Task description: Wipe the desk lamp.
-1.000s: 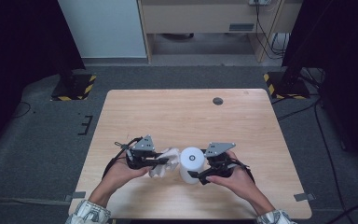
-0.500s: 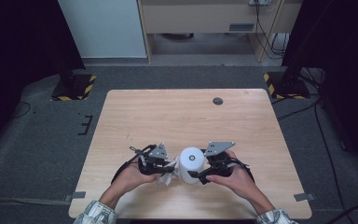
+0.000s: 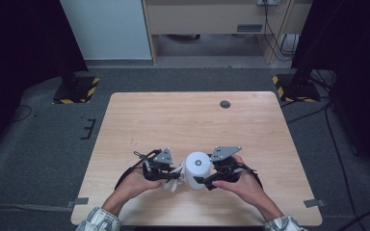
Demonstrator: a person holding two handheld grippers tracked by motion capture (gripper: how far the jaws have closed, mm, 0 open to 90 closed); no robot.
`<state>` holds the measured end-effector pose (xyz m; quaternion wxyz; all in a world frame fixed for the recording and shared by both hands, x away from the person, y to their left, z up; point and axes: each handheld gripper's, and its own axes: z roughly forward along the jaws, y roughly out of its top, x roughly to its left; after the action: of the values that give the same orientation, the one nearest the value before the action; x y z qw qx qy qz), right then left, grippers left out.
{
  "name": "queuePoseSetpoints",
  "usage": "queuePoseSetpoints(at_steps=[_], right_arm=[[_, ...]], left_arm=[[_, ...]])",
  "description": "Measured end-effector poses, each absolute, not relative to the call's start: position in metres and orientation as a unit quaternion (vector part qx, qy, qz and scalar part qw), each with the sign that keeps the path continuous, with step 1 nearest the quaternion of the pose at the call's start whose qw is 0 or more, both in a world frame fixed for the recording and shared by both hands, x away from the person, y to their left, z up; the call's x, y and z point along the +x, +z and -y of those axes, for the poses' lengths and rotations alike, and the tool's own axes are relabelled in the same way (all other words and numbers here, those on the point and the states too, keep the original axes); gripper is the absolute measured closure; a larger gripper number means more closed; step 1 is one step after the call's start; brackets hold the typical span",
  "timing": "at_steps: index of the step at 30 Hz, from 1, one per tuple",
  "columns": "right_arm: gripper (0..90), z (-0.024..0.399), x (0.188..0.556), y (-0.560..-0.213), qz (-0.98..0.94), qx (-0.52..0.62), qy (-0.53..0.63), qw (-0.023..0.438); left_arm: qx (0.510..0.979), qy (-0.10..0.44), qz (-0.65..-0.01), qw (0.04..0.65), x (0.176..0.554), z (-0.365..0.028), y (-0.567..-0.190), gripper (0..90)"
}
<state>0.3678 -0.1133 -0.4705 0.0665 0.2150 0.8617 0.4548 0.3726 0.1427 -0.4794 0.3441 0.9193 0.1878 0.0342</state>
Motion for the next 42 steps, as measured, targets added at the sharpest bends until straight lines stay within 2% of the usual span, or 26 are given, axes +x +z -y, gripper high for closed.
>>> queuePoseSetpoints(at_steps=[6, 14, 23, 32, 42], right_arm=[[9.2, 0.113, 0.368, -0.471, -0.861, 0.216, 0.455, 0.066], [9.1, 0.113, 0.368, -0.47, -0.862, 0.218, 0.454, 0.065], [9.2, 0.113, 0.368, -0.47, -0.862, 0.218, 0.453, 0.067], [9.2, 0.113, 0.368, -0.47, -0.861, 0.217, 0.454, 0.067], [9.2, 0.113, 0.368, -0.47, -0.862, 0.217, 0.454, 0.067]], left_arm=[[0.923, 0.03, -0.191, 0.334, 0.376, -0.142, -0.484, 77.2], [0.909, 0.03, -0.186, 0.371, 0.361, -0.148, -0.463, 77.2], [0.92, 0.022, -0.175, 0.35, 0.353, -0.139, -0.478, 77.2], [0.913, 0.008, -0.152, 0.38, 0.34, -0.135, -0.47, 77.1], [0.929, 0.003, -0.135, 0.344, 0.337, -0.12, -0.487, 77.1]])
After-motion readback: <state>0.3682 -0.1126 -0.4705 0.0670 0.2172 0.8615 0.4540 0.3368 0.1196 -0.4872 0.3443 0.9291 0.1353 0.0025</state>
